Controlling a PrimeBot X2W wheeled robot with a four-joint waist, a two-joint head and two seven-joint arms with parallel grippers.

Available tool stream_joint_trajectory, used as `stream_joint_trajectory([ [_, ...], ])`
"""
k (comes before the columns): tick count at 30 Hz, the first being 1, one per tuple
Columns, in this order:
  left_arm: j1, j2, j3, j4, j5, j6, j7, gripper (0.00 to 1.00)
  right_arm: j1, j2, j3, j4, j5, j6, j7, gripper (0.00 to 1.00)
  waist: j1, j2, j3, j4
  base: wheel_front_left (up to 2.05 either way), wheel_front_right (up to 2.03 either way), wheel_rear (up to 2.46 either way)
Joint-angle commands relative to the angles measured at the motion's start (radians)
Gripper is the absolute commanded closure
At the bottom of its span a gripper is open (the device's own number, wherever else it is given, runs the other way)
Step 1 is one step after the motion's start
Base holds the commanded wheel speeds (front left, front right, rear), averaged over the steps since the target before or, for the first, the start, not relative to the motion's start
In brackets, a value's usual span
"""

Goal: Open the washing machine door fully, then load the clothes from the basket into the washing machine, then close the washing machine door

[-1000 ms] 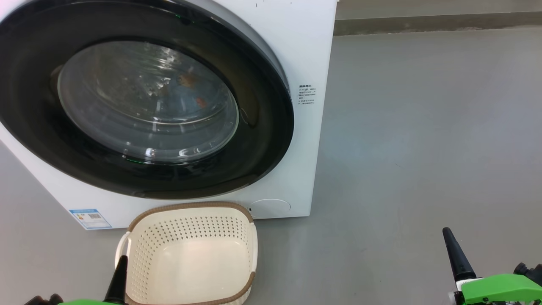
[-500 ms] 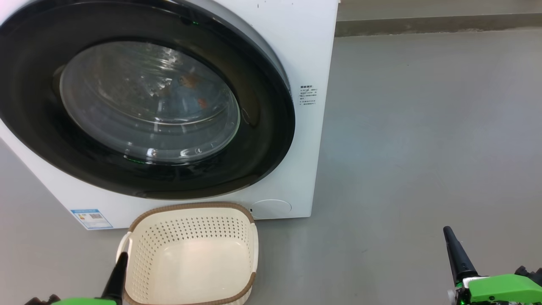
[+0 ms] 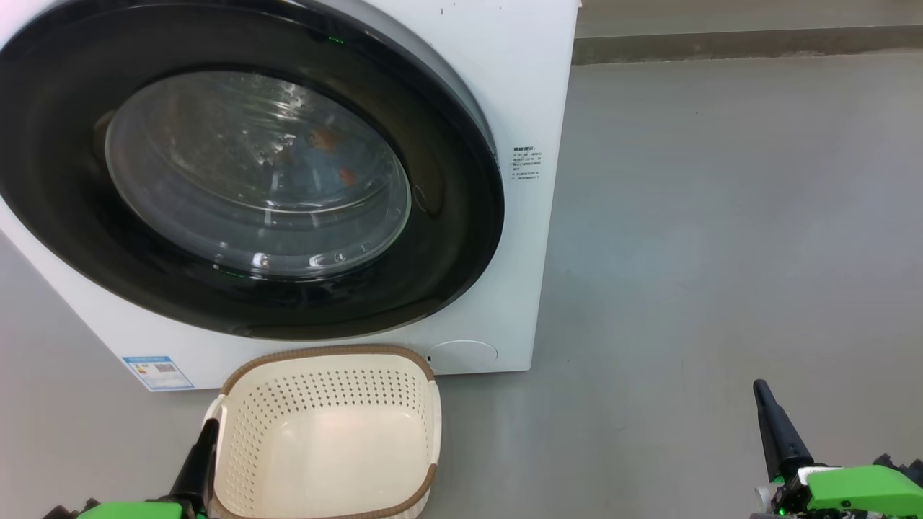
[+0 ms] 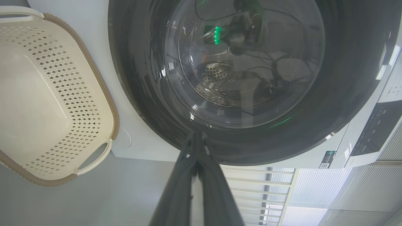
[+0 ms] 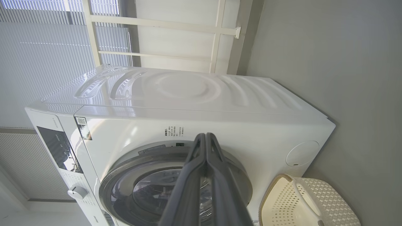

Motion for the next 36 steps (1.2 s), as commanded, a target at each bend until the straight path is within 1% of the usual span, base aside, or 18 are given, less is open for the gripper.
stream_joint_trajectory([
  [1, -0.052, 0.014, 0.036, -0.029, -0.026, -0.003, 0.008, 1.00, -0.056, 0.002, 0.011, -0.032, 0.024, -0.001, 0.009, 1.00, 0.0000, 0.0000, 0.000, 0.000, 0.00, 0.00, 0.00],
  [6, -0.057, 0.015, 0.040, -0.030, -0.071, -0.003, 0.021, 1.00, -0.059, 0.009, 0.005, -0.036, 0.060, -0.001, 0.021, 1.00, 0.0000, 0.0000, -0.001, 0.001, 0.00, 0.00, 0.00],
  [36, -0.057, 0.015, 0.040, -0.030, -0.071, -0.003, 0.021, 1.00, -0.059, 0.009, 0.005, -0.036, 0.059, -0.001, 0.022, 1.00, 0.0000, 0.0000, -0.001, 0.001, 0.00, 0.00, 0.00],
])
